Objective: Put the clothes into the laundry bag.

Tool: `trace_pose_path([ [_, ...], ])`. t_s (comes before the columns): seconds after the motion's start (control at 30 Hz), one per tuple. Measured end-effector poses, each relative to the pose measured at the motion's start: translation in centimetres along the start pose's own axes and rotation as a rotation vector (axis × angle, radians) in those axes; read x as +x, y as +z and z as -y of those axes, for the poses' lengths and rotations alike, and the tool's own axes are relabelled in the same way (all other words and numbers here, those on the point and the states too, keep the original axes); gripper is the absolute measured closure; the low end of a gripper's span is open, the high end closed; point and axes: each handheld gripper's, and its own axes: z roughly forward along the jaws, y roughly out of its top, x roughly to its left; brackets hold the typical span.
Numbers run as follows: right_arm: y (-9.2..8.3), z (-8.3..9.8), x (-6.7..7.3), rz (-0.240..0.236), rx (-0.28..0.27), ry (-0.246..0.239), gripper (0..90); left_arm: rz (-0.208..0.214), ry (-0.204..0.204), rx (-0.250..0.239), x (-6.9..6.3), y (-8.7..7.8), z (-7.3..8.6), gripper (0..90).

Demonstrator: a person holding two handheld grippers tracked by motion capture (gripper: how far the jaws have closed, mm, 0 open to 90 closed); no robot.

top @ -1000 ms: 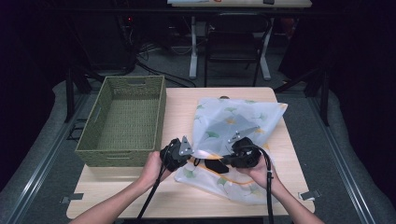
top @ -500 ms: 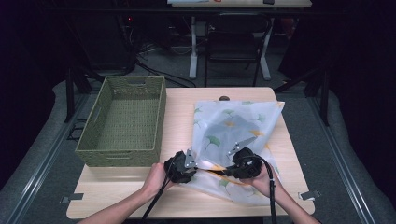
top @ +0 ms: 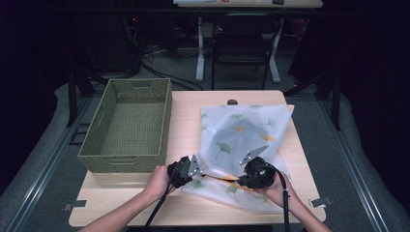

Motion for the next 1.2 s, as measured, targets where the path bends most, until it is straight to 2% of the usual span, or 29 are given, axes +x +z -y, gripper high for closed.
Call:
trace_pose_path([
  [0.03,0.2,0.4,0.0,-0.004,0.013,-0.006,86.7,0.019,0.025,0.019,-0.1,-0.1,0.0,90.0],
  [0.07,0.2,0.4,0.0,-0.004,0.013,-0.006,86.7,0.019,0.025,0.019,-0.1,-0.1,0.0,90.0],
  [0.1,0.4,0.8,0.0,0.002,0.036,-0.01,86.6,0.038,0.048,0.044,-0.5,0.0,-0.1,90.0],
  [0.13,0.4,0.8,0.0,0.002,0.036,-0.01,86.6,0.038,0.048,0.044,-0.5,0.0,-0.1,90.0],
  [0.17,0.7,1.0,0.0,0.011,0.053,-0.021,86.5,0.062,0.057,0.07,-0.9,0.6,0.0,90.0],
  [0.23,1.2,1.1,-0.2,0.008,0.071,-0.014,86.3,0.068,0.059,0.092,-1.3,1.3,0.2,90.0],
  [0.4,2.3,1.4,-0.6,0.011,0.127,-0.02,83.6,0.074,0.06,0.095,-1.5,1.6,0.3,89.6],
  [0.43,2.4,1.4,-0.6,0.011,0.135,-0.023,82.1,0.091,0.049,0.096,-1.4,1.5,0.3,88.5],
  [0.5,2.2,1.4,-0.6,0.012,0.133,-0.025,76.2,0.092,0.041,0.095,-1.2,1.3,0.3,79.7],
  [0.53,2.0,1.4,-0.7,0.005,0.124,-0.025,72.7,0.118,0.013,0.083,-0.7,0.9,0.5,76.5],
  [0.57,1.7,1.4,-0.7,-0.001,0.109,-0.029,67.9,0.118,0.013,0.083,-0.7,0.9,0.5,71.9],
  [0.6,1.3,1.4,-0.8,-0.013,0.097,-0.028,63.7,0.121,-0.011,0.085,-0.5,0.6,0.6,66.8],
  [0.63,0.9,1.4,-0.9,-0.019,0.084,-0.031,59.9,0.136,-0.048,0.065,0.1,0.0,0.8,63.4],
  [0.7,0.1,1.3,-0.9,-0.044,0.064,-0.038,46.7,0.121,-0.085,0.055,0.4,-0.6,0.9,52.8],
  [0.77,-0.9,1.4,-0.9,-0.048,0.028,-0.036,37.6,0.114,-0.118,0.039,0.7,-1.4,1.1,44.5],
  [0.8,-1.3,1.5,-1.0,-0.042,0.007,-0.038,33.2,0.114,-0.118,0.039,0.7,-1.4,1.1,40.3],
  [0.87,-2.0,1.8,-1.1,-0.014,-0.015,-0.027,26.0,0.13,-0.175,-0.001,1.1,-2.7,1.4,35.0],
  [0.9,-2.3,2.0,-1.2,-0.017,-0.029,-0.013,23.7,0.13,-0.183,-0.008,1.1,-3.1,1.4,28.8],
  [0.97,-2.7,2.2,-1.3,-0.011,-0.042,0.002,21.7,0.129,-0.189,-0.016,1.1,-3.5,1.5,23.7],
  [1.0,-2.9,2.4,-1.3,0.002,-0.047,0.011,19.6,0.112,-0.197,-0.03,1.1,-4.2,1.6,23.7],
  [1.03,-3.6,3.1,-1.4,0.031,-0.075,0.038,15.0,0.094,-0.215,-0.056,1.0,-5.4,1.9,19.2],
  [1.07,-3.9,3.4,-1.4,0.049,-0.088,0.045,14.7,0.094,-0.215,-0.056,1.0,-5.4,1.9,18.7],
  [1.1,-4.2,3.7,-1.4,0.061,-0.096,0.052,14.2,0.081,-0.228,-0.078,0.9,-6.6,2.2,17.6],
  [1.13,-4.2,3.7,-1.4,0.061,-0.096,0.052,14.2,0.081,-0.228,-0.078,0.9,-6.6,2.2,16.9],
  [1.17,-4.6,4.4,-1.3,0.092,-0.108,0.071,13.0,0.046,-0.25,-0.109,0.8,-8.1,2.8,16.4],
  [1.2,-4.8,4.7,-1.3,0.103,-0.112,0.078,12.0,0.035,-0.263,-0.121,0.7,-8.5,3.1,15.9],
])
